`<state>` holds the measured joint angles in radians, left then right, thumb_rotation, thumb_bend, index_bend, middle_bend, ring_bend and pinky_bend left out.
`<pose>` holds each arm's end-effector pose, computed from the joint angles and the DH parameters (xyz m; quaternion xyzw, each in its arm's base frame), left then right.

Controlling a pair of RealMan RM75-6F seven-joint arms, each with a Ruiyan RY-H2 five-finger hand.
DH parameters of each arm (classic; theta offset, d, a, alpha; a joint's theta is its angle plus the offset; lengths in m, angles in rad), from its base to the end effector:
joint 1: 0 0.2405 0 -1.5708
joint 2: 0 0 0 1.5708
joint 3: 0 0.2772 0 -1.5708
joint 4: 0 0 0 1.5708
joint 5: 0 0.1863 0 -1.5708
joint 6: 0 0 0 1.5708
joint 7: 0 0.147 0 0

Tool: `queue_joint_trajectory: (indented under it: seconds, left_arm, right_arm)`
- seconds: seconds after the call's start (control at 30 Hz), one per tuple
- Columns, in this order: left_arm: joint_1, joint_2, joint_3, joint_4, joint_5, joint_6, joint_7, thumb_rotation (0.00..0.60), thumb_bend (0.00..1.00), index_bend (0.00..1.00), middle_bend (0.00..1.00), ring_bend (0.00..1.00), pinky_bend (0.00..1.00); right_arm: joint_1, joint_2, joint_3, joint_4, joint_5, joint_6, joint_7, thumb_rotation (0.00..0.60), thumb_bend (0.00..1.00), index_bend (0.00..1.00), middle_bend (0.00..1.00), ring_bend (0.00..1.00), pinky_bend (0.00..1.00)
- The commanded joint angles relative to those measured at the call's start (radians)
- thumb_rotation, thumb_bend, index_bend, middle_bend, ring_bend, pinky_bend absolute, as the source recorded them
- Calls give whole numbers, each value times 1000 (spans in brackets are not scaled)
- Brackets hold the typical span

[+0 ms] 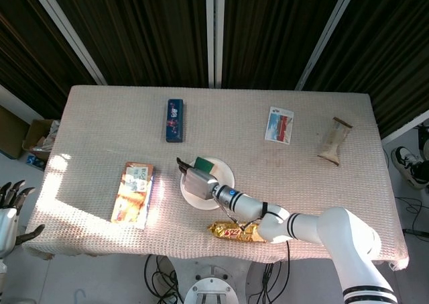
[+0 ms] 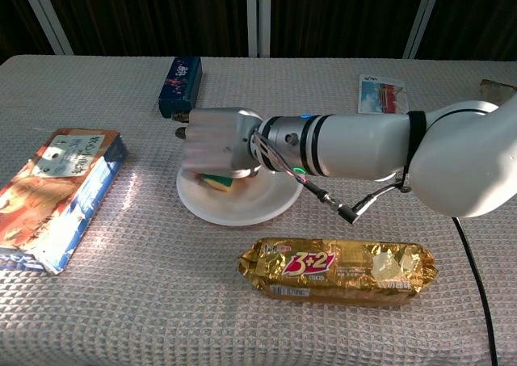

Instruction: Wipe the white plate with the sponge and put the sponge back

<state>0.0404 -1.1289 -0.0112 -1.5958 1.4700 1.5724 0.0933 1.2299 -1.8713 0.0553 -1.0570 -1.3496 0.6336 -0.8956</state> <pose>-0.3444 0.1345 0.1964 -0.5700 -0.3860 -0.3273 0.6473 -0.0236 -0.3624 -0.1305 0.9132 0.1742 0.2006 0.3089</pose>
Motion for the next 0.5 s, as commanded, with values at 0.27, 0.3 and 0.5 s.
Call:
queue_joint_trajectory:
  seconds: [0.27,0.3,0.5]
  left_arm:
    - [-2,-1,-2,0,8,0,2,600,0,223,119,85,117]
    - [-2,-1,-2,-2,9,0,3,600,0,223,118,85,117]
    - [-3,-2,-2,-3,7,-5,7,600,0,221,119,85,116]
  right_arm:
    - [-57,89,15,-93,9,83,28,600,357,575,381,138,0]
    - [-61,87,9,-90,14,76,27,600,358,575,381,138,0]
    - [-68,35,-16,-23,14,47,34,600,358,575,379,138,0]
